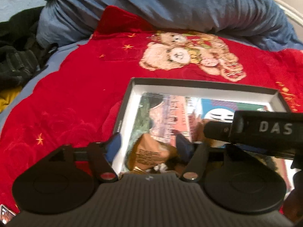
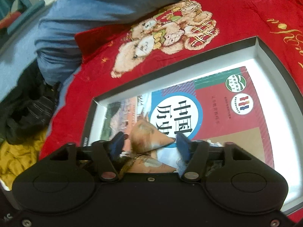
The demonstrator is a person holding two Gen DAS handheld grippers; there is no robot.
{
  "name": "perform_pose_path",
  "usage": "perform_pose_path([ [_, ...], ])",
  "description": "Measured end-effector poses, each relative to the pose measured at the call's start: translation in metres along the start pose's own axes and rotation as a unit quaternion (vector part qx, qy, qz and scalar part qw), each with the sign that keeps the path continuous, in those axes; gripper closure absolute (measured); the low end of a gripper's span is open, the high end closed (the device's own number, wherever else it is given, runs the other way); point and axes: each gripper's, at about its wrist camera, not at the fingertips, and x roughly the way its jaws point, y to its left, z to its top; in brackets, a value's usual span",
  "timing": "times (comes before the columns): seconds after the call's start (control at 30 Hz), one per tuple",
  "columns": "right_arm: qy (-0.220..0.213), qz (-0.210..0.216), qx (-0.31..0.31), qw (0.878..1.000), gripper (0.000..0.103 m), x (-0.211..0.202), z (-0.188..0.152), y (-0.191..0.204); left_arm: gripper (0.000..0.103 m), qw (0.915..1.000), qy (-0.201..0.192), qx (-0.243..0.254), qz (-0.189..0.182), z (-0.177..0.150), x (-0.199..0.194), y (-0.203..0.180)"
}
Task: Organize objects
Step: 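Open both grippers to release the brown packets into the lid, then move both open grippers back to the blue binder clips beside the lid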
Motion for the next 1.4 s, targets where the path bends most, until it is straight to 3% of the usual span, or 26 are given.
perform_pose_path([
  [0.17, -0.005, 0.026, -0.003, 1.000, 0.027, -0.019, 0.004, 0.000, 0.019, 0.9996, -0.024, 0.011, -0.010, 0.006, -0.017, -0.002],
  [0.33, -0.009, 0.032, -0.017, 0.999, 0.024, -0.044, 0.013, 0.010, 0.017, 0.9987, -0.047, 0.001, -0.019, 0.013, -0.033, 0.000],
  [0.53, -0.032, -0.052, -0.100, 0.993, 0.020, -0.088, 0.021, 0.036, 0.016, 0.9965, -0.073, 0.006, -0.040, 0.017, -0.054, -0.004],
  [0.67, -0.037, -0.103, -0.067, 0.992, 0.020, -0.117, 0.029, 0.030, 0.015, 0.9936, -0.095, 0.014, -0.059, 0.018, -0.070, -0.010],
  [0.83, -0.048, -0.169, -0.070, 0.982, 0.020, -0.159, 0.026, 0.021, 0.014, 0.9875, -0.126, 0.049, -0.081, 0.015, -0.087, -0.017],
  [0.93, -0.054, -0.187, -0.055, 0.979, 0.020, -0.187, 0.019, 0.017, 0.014, 0.9839, -0.130, 0.044, -0.114, 0.015, -0.094, -0.020],
  [1.03, -0.123, -0.231, -0.041, 0.964, 0.018, -0.214, -0.001, 0.019, 0.014, 0.9764, -0.122, 0.035, -0.175, 0.009, -0.105, -0.028],
  [1.1, -0.185, -0.219, -0.027, 0.958, 0.011, -0.232, -0.021, 0.011, 0.014, 0.9706, -0.131, 0.061, -0.193, -0.003, -0.116, -0.042],
  [1.17, -0.212, -0.208, -0.004, 0.955, 0.008, -0.238, -0.039, -0.002, 0.014, 0.9704, -0.134, 0.073, -0.187, -0.021, -0.124, -0.052],
  [1.2, -0.206, -0.206, 0.012, 0.957, 0.008, -0.234, -0.045, -0.010, 0.014, 0.9725, -0.131, 0.073, -0.178, -0.032, -0.127, -0.057],
  [1.33, -0.143, -0.161, 0.074, 0.974, 0.013, -0.211, -0.067, -0.047, 0.014, 0.9848, -0.116, 0.046, -0.121, -0.076, -0.120, -0.064],
  [1.4, -0.115, -0.161, 0.078, 0.977, 0.014, -0.200, -0.077, -0.057, 0.014, 0.9885, -0.118, 0.050, -0.079, -0.097, -0.112, -0.064],
])
